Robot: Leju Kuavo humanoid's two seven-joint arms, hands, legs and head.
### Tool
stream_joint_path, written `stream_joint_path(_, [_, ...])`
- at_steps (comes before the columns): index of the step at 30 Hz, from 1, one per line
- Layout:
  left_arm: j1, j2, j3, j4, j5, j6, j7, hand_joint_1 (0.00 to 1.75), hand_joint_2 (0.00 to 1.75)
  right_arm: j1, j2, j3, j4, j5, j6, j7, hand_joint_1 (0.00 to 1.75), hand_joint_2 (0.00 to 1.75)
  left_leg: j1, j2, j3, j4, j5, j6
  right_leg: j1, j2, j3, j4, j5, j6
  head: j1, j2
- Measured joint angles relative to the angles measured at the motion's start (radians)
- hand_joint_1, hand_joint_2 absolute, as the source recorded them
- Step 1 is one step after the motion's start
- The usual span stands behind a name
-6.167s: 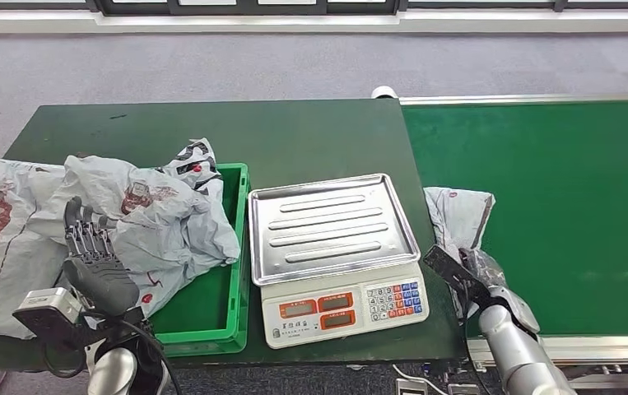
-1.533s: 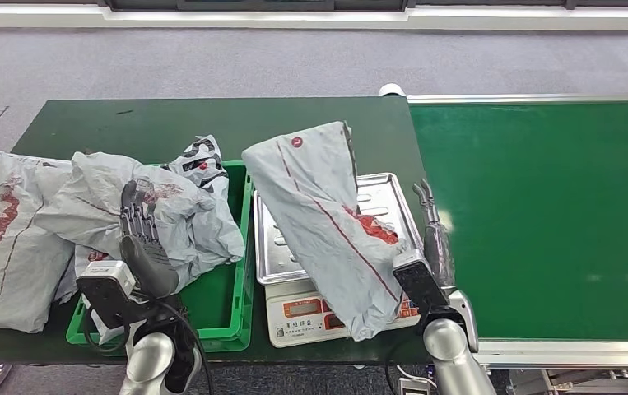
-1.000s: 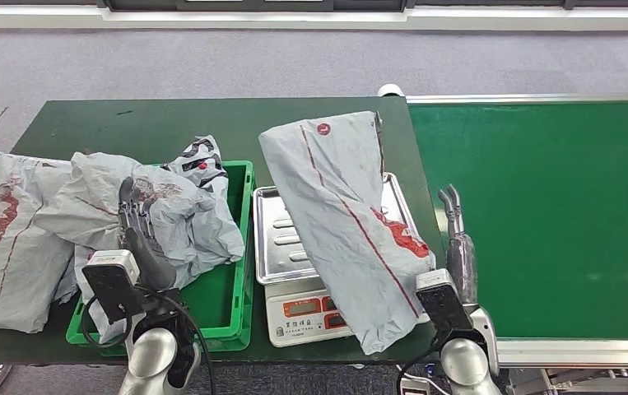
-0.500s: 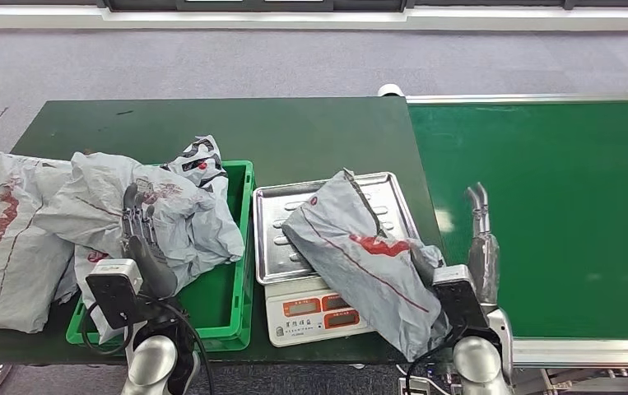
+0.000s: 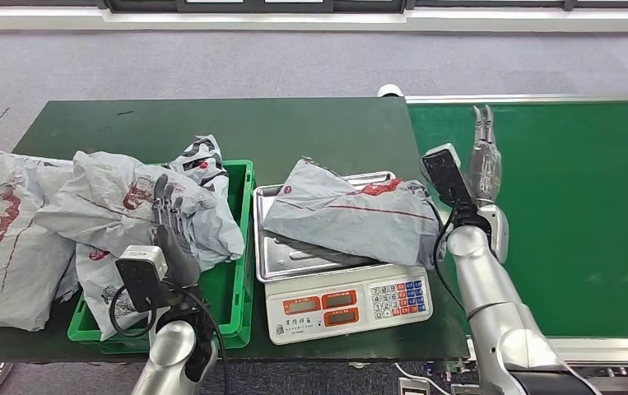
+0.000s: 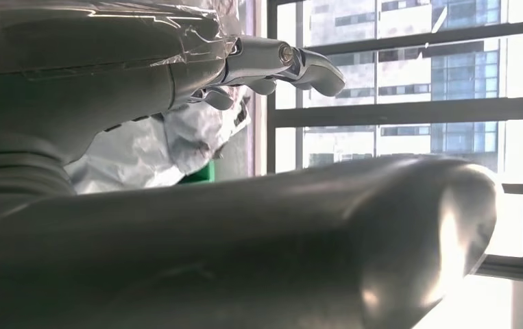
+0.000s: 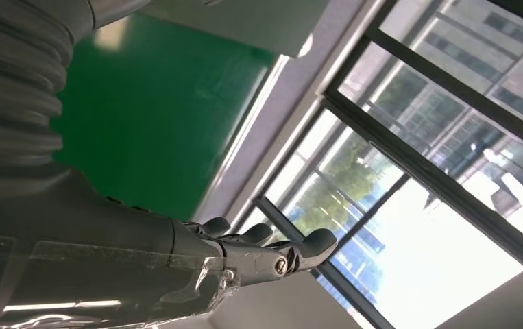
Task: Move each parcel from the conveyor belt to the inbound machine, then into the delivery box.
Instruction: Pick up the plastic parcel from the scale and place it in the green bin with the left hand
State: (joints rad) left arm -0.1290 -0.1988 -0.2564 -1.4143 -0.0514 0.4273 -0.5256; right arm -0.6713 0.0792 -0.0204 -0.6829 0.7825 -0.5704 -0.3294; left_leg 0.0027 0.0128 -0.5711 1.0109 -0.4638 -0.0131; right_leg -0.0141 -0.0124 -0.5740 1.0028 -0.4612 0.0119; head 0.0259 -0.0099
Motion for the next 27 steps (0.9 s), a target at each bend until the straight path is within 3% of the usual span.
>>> stream_joint_path(11, [-0.068, 0.000, -0.032, 0.102, 0.026, -0.009, -0.014, 0.00, 0.00, -0.064, 0.023, 0.008, 0.143, -0.003, -0.010, 0.005, 0.00, 1.75, 0.000, 0.000, -0.003, 0.000, 0.000, 0.000, 0.000, 0.000, -0.003, 0.000, 0.000, 0.000, 0.000, 0.000])
stream_joint_path(17, [-0.093, 0.000, -0.044, 0.135, 0.033, -0.005, -0.014, 0.00, 0.00, -0.041, 0.036, 0.008, 0.156, -0.083, 0.005, -0.057, 0.00, 1.75, 0.000, 0.000, -0.003, 0.000, 0.000, 0.000, 0.000, 0.000, -0.003, 0.000, 0.000, 0.000, 0.000, 0.000])
stream_joint_path(27, [-0.097, 0.000, -0.053, 0.150, 0.032, 0.000, -0.013, 0.00, 0.00, 0.002, 0.052, 0.009, 0.153, -0.108, 0.033, -0.101, 0.00, 1.75, 0.000, 0.000, -0.004, 0.000, 0.000, 0.000, 0.000, 0.000, -0.004, 0.000, 0.000, 0.000, 0.000, 0.000])
